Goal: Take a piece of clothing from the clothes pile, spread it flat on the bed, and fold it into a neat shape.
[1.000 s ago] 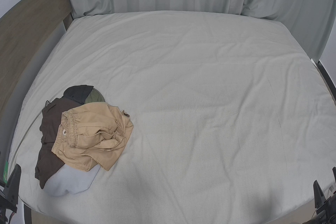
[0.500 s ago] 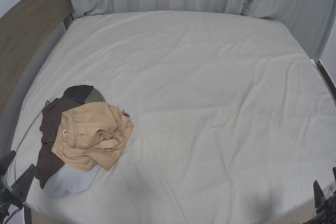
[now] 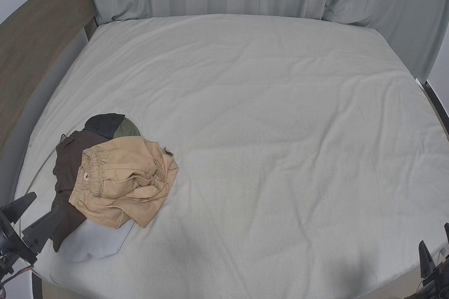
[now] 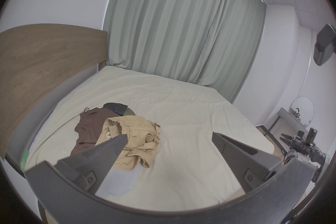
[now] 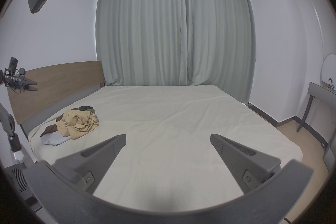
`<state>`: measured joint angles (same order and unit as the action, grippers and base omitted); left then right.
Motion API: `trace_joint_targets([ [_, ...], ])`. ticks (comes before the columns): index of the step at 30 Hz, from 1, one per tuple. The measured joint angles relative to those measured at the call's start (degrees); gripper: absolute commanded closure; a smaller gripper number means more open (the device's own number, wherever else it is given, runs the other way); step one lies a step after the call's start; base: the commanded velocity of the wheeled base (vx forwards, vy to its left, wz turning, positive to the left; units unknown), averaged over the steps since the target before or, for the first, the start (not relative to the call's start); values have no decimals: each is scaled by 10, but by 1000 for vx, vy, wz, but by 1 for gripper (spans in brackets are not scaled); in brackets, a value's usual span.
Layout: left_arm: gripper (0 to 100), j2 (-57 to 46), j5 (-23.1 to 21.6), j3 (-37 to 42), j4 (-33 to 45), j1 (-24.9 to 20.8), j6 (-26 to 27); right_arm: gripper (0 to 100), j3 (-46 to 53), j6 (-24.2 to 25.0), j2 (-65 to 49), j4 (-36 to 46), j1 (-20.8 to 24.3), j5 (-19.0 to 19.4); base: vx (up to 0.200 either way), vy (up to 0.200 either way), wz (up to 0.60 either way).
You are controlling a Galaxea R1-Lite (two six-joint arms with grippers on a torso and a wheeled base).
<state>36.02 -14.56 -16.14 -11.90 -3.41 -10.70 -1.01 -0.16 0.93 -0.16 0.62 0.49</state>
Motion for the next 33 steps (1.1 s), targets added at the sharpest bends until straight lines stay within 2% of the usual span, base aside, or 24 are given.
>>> trace_joint_targets([
  [5, 0, 32, -8, -2, -22, 0, -13, 0, 0, 0, 0, 0, 0, 0, 0, 0, 0],
  [10, 0, 56, -38, -5, -27, 10, -14, 0, 0, 0, 0, 0, 0, 0, 0, 0, 0],
  [19, 0, 106, -98, -20, -38, 71, -11, 0, 0, 0, 0, 0, 0, 0, 0, 0, 0],
  [24, 0, 150, -112, -24, -77, 96, -10, 0, 0, 0, 0, 0, 0, 0, 0, 0, 0],
  [33, 0, 220, -131, -24, -103, 104, -10, 0, 0, 0, 0, 0, 0, 0, 0, 0, 0],
])
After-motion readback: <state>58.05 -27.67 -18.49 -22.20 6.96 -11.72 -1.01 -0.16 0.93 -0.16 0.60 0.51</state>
